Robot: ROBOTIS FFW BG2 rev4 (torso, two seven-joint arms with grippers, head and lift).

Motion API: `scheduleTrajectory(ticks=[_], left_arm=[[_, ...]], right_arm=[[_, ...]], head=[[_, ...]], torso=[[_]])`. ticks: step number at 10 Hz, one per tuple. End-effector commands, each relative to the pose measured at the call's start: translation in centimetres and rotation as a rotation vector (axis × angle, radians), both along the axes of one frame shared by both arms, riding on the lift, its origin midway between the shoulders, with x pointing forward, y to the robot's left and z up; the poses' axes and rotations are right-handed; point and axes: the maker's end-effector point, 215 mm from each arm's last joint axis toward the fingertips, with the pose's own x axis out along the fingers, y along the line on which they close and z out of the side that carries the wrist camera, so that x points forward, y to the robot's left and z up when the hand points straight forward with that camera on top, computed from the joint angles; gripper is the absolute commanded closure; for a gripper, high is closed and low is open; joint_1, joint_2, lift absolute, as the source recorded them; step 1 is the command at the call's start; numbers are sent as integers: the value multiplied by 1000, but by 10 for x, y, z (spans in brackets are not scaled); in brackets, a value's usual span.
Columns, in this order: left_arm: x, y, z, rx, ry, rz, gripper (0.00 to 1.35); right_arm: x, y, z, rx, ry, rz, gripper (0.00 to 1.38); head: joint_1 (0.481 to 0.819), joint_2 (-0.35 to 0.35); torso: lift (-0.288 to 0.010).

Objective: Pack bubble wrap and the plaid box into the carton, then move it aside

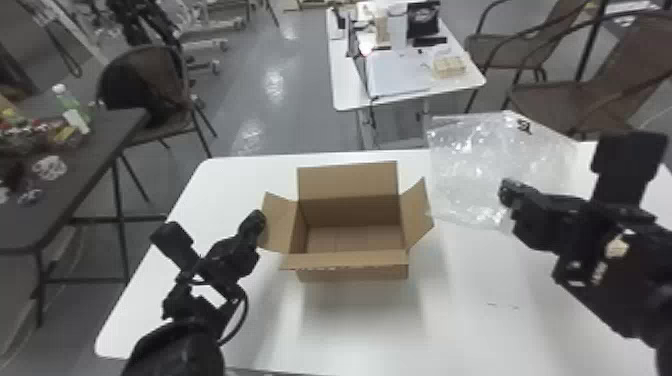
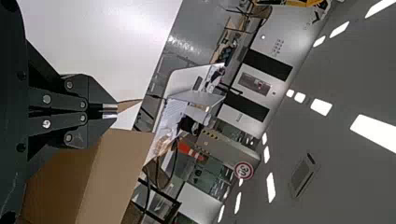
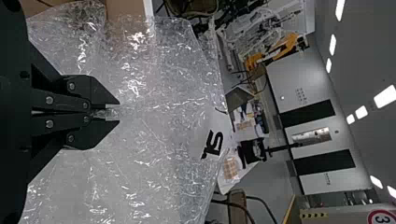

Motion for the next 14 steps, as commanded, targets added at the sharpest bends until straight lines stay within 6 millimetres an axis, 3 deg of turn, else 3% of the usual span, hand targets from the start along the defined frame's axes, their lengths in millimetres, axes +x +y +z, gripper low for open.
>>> scheduleTrajectory(ticks=[1, 3, 4, 9, 11, 14], left_arm=[[0, -2, -2, -1, 3, -1, 1211], [1, -3, -2, 1, 7, 3, 1211], [3, -6, -1, 4, 5, 0, 1211], [2, -32, 0, 0, -19, 81, 1211], [1, -37, 0, 7, -18, 102, 1211], [2, -32, 4, 3, -29, 107, 1211]], right_arm=[[2, 24, 31, 83, -44, 64, 1220], [6, 74, 60, 195, -73, 209, 1220], [6, 94, 63, 248, -57, 272, 1220], [2, 165, 24, 343, 97, 499, 1220], [-2, 177, -2, 337, 167, 511, 1220], [4, 161, -47, 226, 229, 467, 1220]], head=[[695, 249], [695, 276], [695, 300], [692, 350], [695, 350], [695, 350]], torso=[[-65], [-65], [-65], [-65], [-65], [-65]])
